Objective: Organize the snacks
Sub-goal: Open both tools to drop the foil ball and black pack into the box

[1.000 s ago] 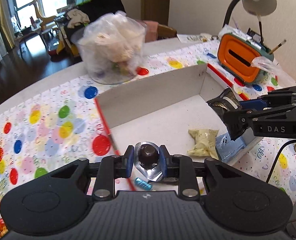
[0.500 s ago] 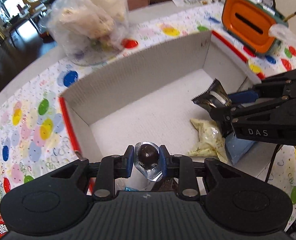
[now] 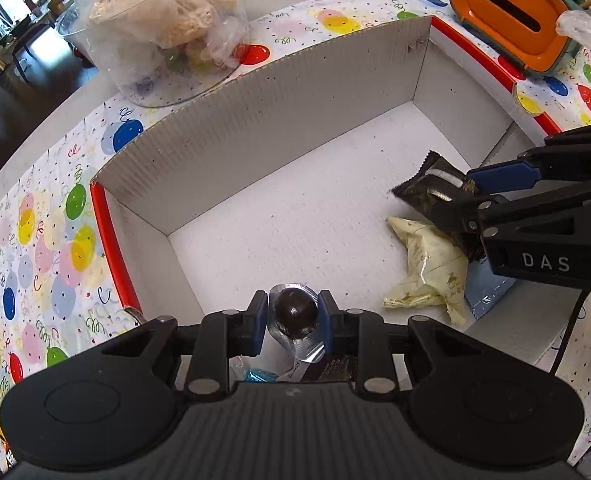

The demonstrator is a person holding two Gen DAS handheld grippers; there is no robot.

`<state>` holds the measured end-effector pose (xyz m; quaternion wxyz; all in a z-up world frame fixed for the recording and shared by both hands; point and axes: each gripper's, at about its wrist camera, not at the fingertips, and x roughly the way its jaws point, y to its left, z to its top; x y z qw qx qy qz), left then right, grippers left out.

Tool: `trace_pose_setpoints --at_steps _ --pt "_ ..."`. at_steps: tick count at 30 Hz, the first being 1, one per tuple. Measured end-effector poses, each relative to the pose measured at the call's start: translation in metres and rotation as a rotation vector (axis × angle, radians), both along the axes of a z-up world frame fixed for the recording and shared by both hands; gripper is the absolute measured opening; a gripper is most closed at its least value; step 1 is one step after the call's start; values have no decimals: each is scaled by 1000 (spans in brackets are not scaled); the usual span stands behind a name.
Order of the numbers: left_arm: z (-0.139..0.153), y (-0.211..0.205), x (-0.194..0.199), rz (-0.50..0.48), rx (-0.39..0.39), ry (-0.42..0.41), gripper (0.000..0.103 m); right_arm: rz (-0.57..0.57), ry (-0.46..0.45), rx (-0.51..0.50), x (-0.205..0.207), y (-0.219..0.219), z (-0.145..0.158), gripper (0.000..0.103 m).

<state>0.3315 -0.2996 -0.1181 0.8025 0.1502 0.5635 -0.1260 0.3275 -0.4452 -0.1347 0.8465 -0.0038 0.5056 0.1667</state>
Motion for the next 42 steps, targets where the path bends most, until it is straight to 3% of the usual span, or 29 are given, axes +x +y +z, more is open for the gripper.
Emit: trace_pose_setpoints --at_steps 13,29,31,33,34,40,42 --pt "20 15 -19 50 -108 -46 26 -9 -52 4 -20 0 16 45" --pt "68 60 -65 95 -244 -187 29 11 -197 105 -73 16 74 61" --pt "74 66 -72 92 -249 -206 32 16 -214 113 -80 21 80 62" --pt "80 73 -81 93 -262 -229 51 20 -229 122 -87 27 85 63" --pt "82 78 -86 97 -270 -247 55 25 -234 128 -90 30 87 64" --pt "95 108 -108 124 -293 -296 59 40 -273 160 -108 53 101 76" --pt "99 121 -117 139 -300 -319 66 55 -291 175 -114 62 106 82"
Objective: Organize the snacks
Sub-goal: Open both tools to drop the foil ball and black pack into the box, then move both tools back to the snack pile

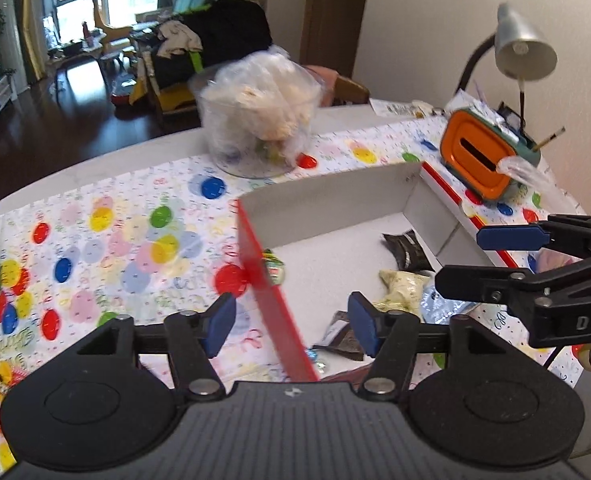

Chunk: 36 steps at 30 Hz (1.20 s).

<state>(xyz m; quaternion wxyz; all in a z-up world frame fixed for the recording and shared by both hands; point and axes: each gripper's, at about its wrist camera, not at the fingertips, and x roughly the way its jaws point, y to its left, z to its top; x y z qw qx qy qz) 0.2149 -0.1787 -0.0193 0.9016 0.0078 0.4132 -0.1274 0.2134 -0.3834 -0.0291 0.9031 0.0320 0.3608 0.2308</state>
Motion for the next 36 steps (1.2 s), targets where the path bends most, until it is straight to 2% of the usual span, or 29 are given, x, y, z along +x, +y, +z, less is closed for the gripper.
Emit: trace_pose_setpoints --at_steps 10,13,17,20,25,30,36 --pt "10 65 -43 72 -16 -79 69 115 -74 13 -27 64 8 92" --pt "10 86 -54 99 -17 -93 76 151 -68 14 -31 84 7 93" --pt "8 114 -66 124 -30 -93 77 201 -56 7 -39 111 4 94" --pt "5 136 -77 151 -31 -96 79 216 -46 -3 -45 130 -1 101" --pt "-2 173 -87 185 -43 -87 81 233 -16 -17 -49 157 -11 102" --pt "-14 207 -93 168 -11 -75 82 204 49 -9 -43 178 -24 102" --pt "-37 235 -83 75 37 15 82 140 129 -17 -32 204 -39 102"
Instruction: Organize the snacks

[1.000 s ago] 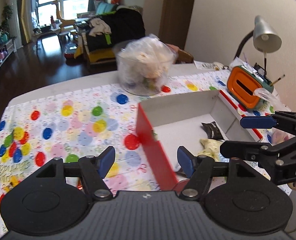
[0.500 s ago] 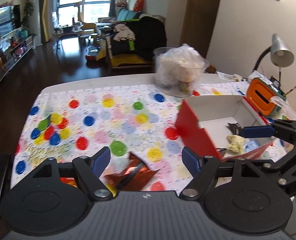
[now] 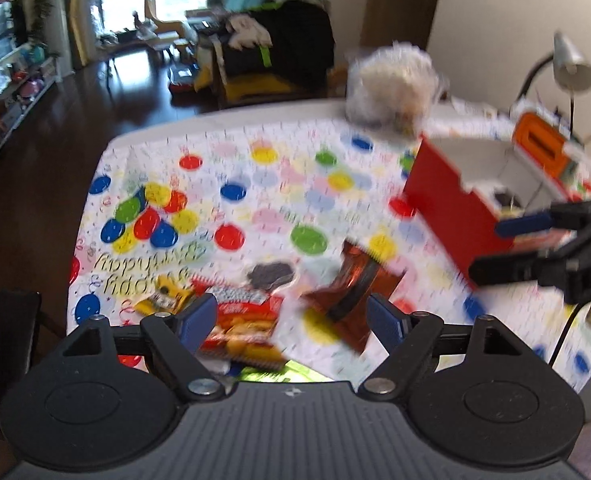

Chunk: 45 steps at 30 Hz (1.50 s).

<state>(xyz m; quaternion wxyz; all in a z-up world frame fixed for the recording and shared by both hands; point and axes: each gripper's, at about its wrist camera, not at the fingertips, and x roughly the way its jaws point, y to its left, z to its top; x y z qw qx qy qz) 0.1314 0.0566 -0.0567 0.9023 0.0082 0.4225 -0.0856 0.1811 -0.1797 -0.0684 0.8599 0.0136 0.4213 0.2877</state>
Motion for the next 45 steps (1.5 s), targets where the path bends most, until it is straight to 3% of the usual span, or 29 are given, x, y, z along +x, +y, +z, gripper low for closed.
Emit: trace_pose_setpoints --at_steps 4,11,18,23,31,45 --pt "-19 12 17 -36 20 91 82 -67 54 -50 11 19 -15 102" --pt "-45 20 51 -82 54 222 82 -266 207 -19 38 31 -45 102" --pt "-65 26 87 -53 82 353 82 -434 338 20 56 38 -79 100" --pt "-78 30 107 -28 42 443 82 -507 379 38 63 44 -91 100" --pt "-91 21 119 -29 76 488 82 -562 411 62 71 49 -106 97" --pt "-99 11 117 -2 147 470 73 -496 404 57 64 59 -114 68"
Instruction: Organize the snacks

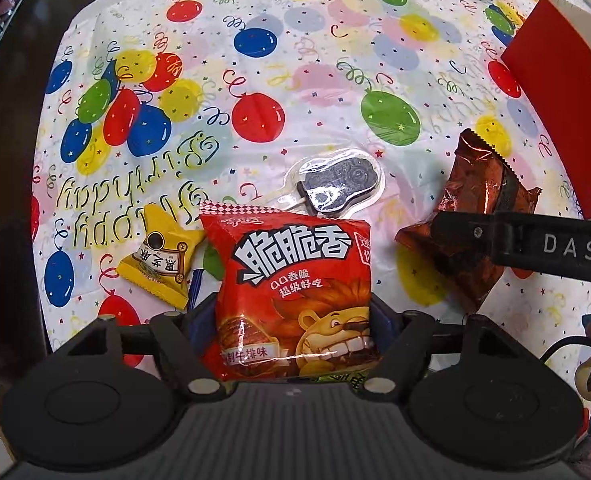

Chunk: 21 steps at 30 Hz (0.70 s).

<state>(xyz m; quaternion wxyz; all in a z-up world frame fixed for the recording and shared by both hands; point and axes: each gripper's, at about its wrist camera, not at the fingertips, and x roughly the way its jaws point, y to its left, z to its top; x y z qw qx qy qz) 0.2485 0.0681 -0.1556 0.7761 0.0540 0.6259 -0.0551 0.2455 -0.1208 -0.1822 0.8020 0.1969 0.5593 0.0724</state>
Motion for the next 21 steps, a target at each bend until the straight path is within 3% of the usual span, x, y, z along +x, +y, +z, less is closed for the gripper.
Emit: trace_pose_setpoints --at_steps 7,8,15,21 --pt "5 1 -2 37 -21 -19 70 24 -32 38 -3 -5 4 53" --pt "6 1 -2 43 -31 -20 70 30 -35 47 -3 -6 5 45" --pt "14 4 -6 91 -68 -39 70 63 -68 95 -10 -15 14 42" --pt "33 9 -17 129 -96 -73 70 94 -121 111 -18 -30 39 42"
